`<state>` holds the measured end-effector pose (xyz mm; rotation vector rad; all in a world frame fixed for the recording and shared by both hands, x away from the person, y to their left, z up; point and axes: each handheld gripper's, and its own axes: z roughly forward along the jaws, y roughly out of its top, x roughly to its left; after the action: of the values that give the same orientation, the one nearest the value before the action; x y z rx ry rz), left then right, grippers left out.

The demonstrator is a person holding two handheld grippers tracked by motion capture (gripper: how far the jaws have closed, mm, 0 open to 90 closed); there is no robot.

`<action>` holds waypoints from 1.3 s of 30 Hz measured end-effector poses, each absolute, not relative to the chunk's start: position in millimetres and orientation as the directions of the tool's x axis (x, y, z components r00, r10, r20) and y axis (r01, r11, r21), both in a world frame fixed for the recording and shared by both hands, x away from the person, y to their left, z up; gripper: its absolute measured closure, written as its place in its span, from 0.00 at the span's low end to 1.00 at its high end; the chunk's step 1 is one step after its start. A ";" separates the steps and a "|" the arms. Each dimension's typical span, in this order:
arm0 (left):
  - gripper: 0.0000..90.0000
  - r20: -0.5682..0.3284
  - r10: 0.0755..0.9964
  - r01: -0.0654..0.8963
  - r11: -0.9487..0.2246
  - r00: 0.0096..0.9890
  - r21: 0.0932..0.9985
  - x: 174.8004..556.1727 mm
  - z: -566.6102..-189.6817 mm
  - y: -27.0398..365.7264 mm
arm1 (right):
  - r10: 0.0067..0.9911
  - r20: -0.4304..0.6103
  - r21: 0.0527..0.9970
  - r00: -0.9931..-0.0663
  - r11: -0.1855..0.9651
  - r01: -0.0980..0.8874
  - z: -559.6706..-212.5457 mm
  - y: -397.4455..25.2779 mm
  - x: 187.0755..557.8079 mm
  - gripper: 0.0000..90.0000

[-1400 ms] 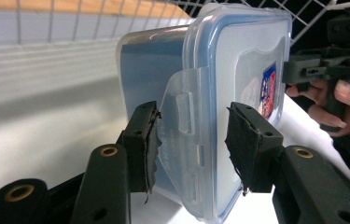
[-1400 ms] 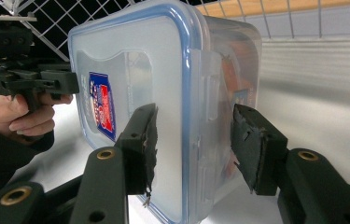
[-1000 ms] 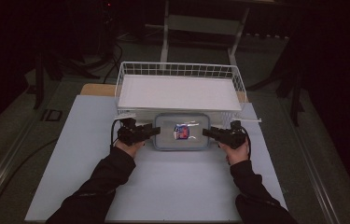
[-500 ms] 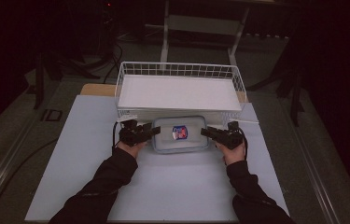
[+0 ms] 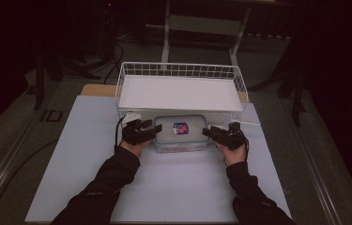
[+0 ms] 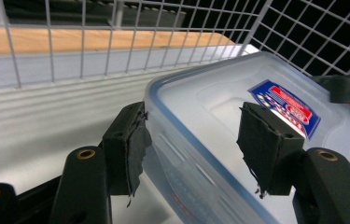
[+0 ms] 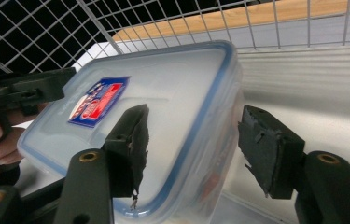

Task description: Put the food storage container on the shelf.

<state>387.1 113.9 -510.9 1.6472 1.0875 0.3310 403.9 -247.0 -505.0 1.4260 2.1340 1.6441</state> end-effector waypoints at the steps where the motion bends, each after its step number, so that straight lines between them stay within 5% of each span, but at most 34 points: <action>1: 0.45 -0.297 0.786 0.485 -0.003 0.541 0.874 387.6 -510.3 114.3 | 0.705 0.432 0.800 -0.562 -0.012 0.600 -504.8 -246.5 403.6 0.45; 5: 0.44 -0.251 0.791 0.458 -0.040 0.557 0.888 388.0 -509.7 114.8 | 0.702 0.425 0.805 -0.572 -0.004 0.593 -503.1 -245.1 400.8 0.44; 15: 0.17 -0.250 0.755 0.451 -0.066 0.606 0.890 372.5 -505.8 115.2 | 0.686 0.401 0.829 -0.607 0.009 0.559 -492.3 -241.0 389.2 0.40; 35: 0.06 -0.253 0.669 0.425 -0.104 0.699 0.899 322.4 -478.2 131.0 | 0.633 0.357 0.857 -0.687 0.071 0.511 -472.6 -226.5 355.0 0.40; 39: 0.05 -0.259 0.649 0.419 -0.101 0.715 0.902 307.0 -474.6 135.0 | 0.610 0.357 0.852 -0.707 0.097 0.514 -474.7 -216.3 345.2 0.46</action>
<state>307.0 135.0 -474.6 1.7293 0.8553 0.2406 345.2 -216.3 -474.7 1.1632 2.2607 1.6938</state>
